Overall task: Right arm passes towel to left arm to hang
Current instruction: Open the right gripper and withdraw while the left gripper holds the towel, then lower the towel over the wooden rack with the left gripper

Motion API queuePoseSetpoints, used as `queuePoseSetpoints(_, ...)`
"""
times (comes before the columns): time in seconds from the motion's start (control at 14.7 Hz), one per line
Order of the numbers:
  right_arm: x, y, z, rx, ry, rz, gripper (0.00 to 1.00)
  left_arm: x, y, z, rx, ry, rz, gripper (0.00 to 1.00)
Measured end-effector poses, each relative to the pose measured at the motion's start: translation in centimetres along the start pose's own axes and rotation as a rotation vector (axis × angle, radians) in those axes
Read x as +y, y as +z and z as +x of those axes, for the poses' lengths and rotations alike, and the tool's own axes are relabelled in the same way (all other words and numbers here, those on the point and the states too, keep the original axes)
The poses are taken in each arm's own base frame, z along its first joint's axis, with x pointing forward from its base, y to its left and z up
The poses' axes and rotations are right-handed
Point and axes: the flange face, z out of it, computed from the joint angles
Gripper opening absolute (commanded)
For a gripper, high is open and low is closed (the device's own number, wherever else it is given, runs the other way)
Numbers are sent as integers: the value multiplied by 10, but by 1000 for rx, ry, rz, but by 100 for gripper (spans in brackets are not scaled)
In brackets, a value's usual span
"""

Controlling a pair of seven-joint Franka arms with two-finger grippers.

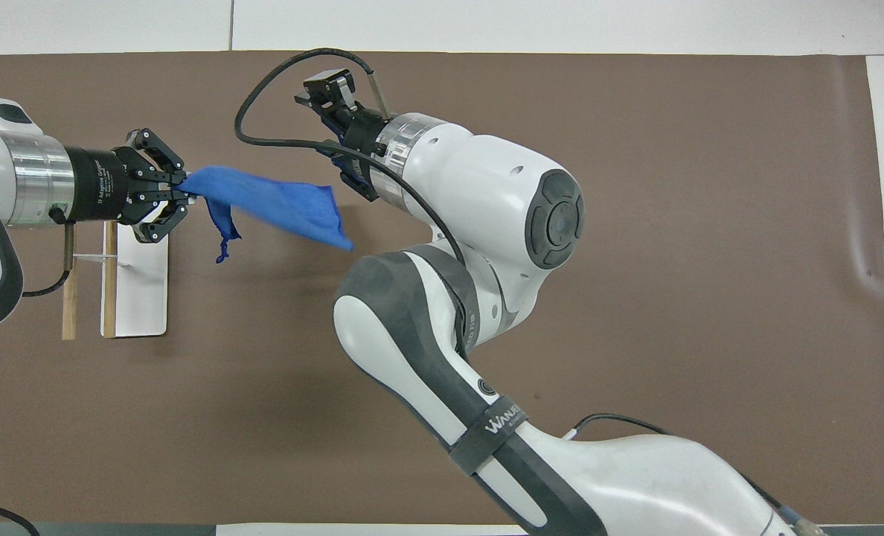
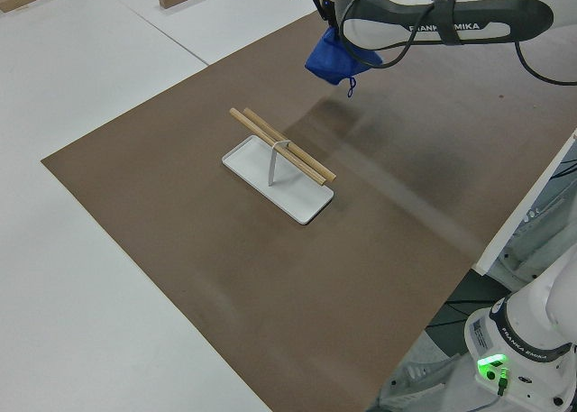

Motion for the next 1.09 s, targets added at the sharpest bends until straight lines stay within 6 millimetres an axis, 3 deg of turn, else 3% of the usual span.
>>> queuePoseSetpoints(0.14,22,0,51,79,-208,-64,100,2,-4,7,57,98,-7,0)
queuePoseSetpoints(0.34,71,-12,129,118,-494,-188,100,3,-12,23,167,279,6,0)
queuePoseSetpoints(0.48,105,-25,167,113,-634,-266,100,3,-18,37,230,401,33,0)
queuePoseSetpoints(0.68,141,-48,210,41,-721,-378,100,1,-32,68,302,560,76,0)
queuePoseSetpoints(0.88,152,-81,248,-20,-788,-524,100,-5,-53,111,327,766,114,0)
queuePoseSetpoints(1.09,155,-128,270,-87,-837,-707,100,-14,-76,153,348,856,132,0)
